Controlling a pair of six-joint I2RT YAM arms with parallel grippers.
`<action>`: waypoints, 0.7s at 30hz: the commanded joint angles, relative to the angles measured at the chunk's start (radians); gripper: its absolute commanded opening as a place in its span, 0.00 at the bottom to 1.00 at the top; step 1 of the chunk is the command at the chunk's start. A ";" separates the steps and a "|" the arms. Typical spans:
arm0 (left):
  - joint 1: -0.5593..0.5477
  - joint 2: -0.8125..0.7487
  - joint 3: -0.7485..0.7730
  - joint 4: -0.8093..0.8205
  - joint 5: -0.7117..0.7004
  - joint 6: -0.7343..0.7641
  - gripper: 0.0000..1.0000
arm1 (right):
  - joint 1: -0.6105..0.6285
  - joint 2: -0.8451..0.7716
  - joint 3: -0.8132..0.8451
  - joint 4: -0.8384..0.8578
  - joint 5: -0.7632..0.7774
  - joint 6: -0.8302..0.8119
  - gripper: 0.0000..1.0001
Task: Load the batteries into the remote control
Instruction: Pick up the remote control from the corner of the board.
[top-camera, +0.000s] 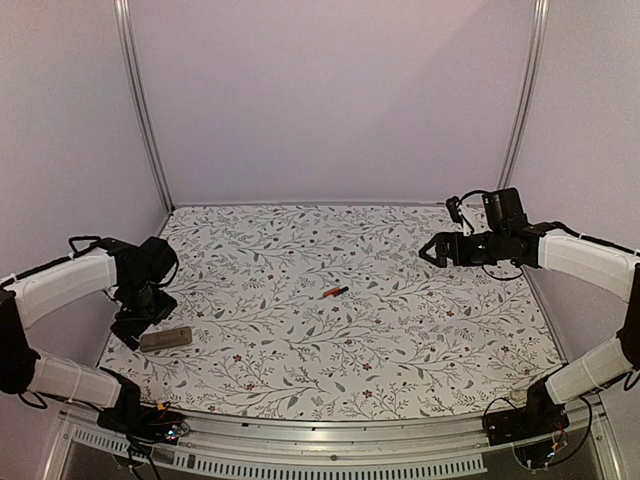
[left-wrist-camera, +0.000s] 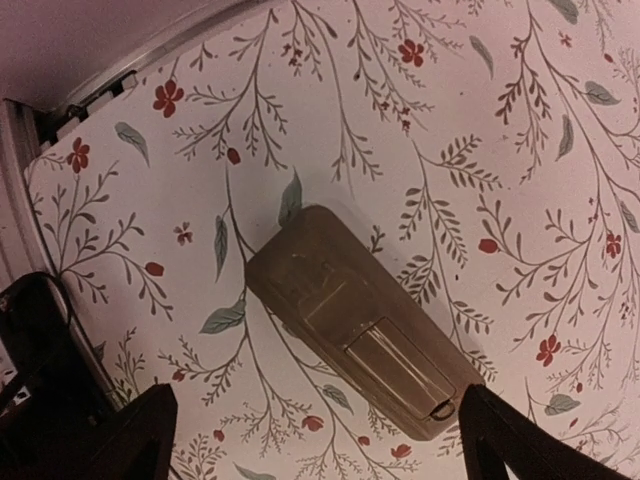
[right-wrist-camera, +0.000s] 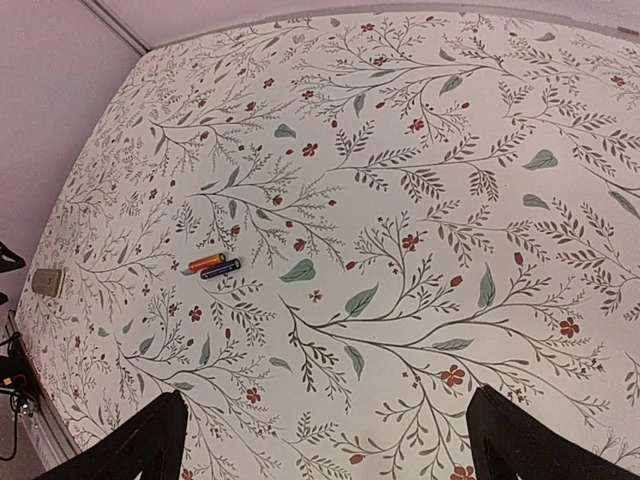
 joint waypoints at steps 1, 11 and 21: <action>0.017 0.068 -0.019 0.146 0.055 0.031 1.00 | 0.005 0.000 -0.003 0.001 -0.011 -0.008 0.99; 0.035 0.214 -0.039 0.291 0.134 0.036 1.00 | 0.006 0.015 0.008 -0.020 -0.005 -0.023 0.99; 0.038 0.287 -0.037 0.342 0.137 0.036 0.91 | 0.005 0.039 0.029 -0.033 0.005 -0.033 0.99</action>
